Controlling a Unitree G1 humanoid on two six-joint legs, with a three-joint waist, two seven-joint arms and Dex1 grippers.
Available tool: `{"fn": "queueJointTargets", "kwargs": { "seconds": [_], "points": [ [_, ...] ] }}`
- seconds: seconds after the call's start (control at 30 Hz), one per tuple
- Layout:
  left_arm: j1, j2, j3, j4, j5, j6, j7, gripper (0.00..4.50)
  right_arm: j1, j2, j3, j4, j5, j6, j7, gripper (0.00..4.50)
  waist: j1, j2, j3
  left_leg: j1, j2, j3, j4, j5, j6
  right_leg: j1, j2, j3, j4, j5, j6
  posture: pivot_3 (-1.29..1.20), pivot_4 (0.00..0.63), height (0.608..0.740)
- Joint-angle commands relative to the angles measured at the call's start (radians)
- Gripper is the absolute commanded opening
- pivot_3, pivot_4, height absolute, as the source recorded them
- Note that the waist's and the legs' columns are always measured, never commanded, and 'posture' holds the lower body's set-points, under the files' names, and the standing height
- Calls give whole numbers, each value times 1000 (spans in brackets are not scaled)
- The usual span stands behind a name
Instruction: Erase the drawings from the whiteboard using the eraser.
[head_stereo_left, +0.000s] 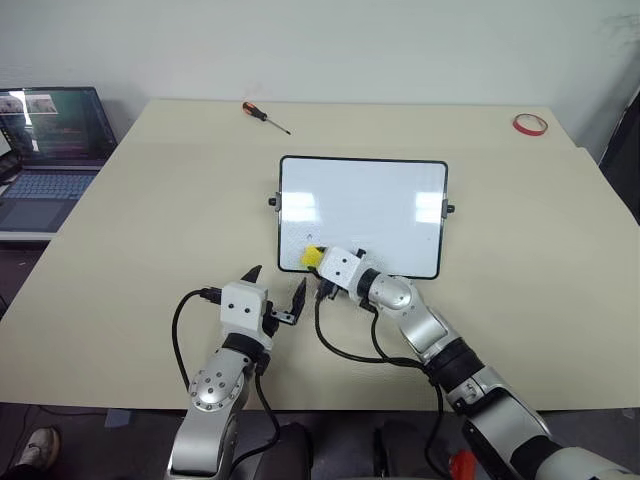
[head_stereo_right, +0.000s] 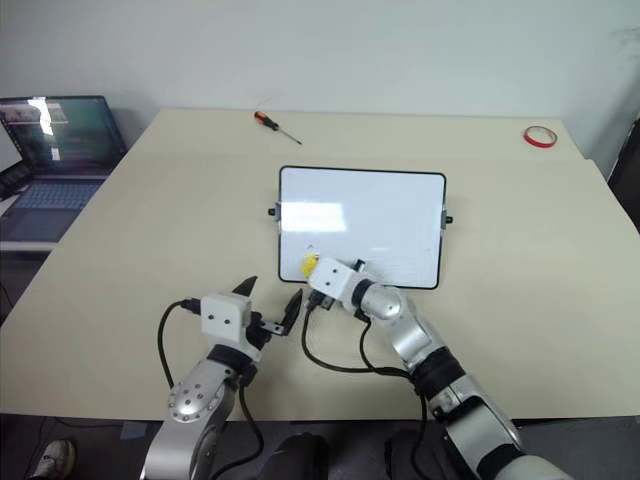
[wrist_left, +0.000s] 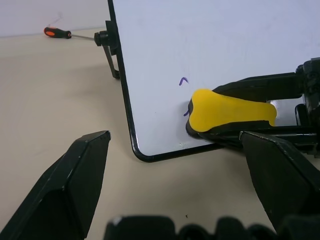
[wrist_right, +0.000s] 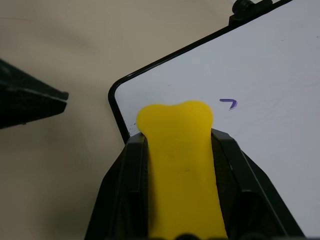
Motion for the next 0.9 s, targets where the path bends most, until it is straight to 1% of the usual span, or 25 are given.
{"fn": "queueJointTargets", "kwargs": {
  "seconds": [0.03,0.3,0.4,0.5,0.63,0.73,0.8,0.9],
  "points": [
    [-14,8,13,-25,-7,-11,-5,4500,-25,-5,-29,5,11,13,-9,1300,0,0,0,0,0,0,0,0,0,0,0,0,0,0,0,0,150,740],
    [-15,3,6,-17,-7,-14,-4,4500,-164,31,-111,119,-14,-13,-249,1300,0,0,0,0,0,0,4,0,0,0,0,0,3,0,0,0,150,740],
    [-18,2,4,-14,-7,-15,-4,4500,-193,42,-113,155,-13,-29,-276,1300,1,0,0,-1,0,0,5,0,0,0,0,-1,4,0,0,0,150,740],
    [-16,1,5,-14,-7,-17,-3,4500,-191,51,-89,167,-3,-44,-235,1300,-1,0,0,-1,0,0,5,0,0,0,0,0,4,0,0,0,150,740],
    [2,0,11,-24,-9,-17,0,4500,-145,41,-13,135,-15,-66,-112,1300,-2,0,0,-1,0,0,5,0,0,0,0,0,5,0,0,0,150,740],
    [43,-5,20,-45,-18,-15,6,4500,-102,8,57,109,-42,-66,-15,1300,-8,0,0,-1,0,0,5,0,0,-1,0,0,5,0,0,0,150,740],
    [56,-8,23,-53,-22,-14,8,4500,-87,-5,76,98,-49,-61,13,1300,-8,0,0,0,0,0,6,0,0,0,0,0,5,0,0,0,150,740],
    [65,-7,22,-62,-19,-15,9,4500,-79,-27,71,96,-54,-56,29,1300,-6,0,0,0,0,-1,8,0,0,0,0,-1,7,0,0,0,150,740]
  ]
}}
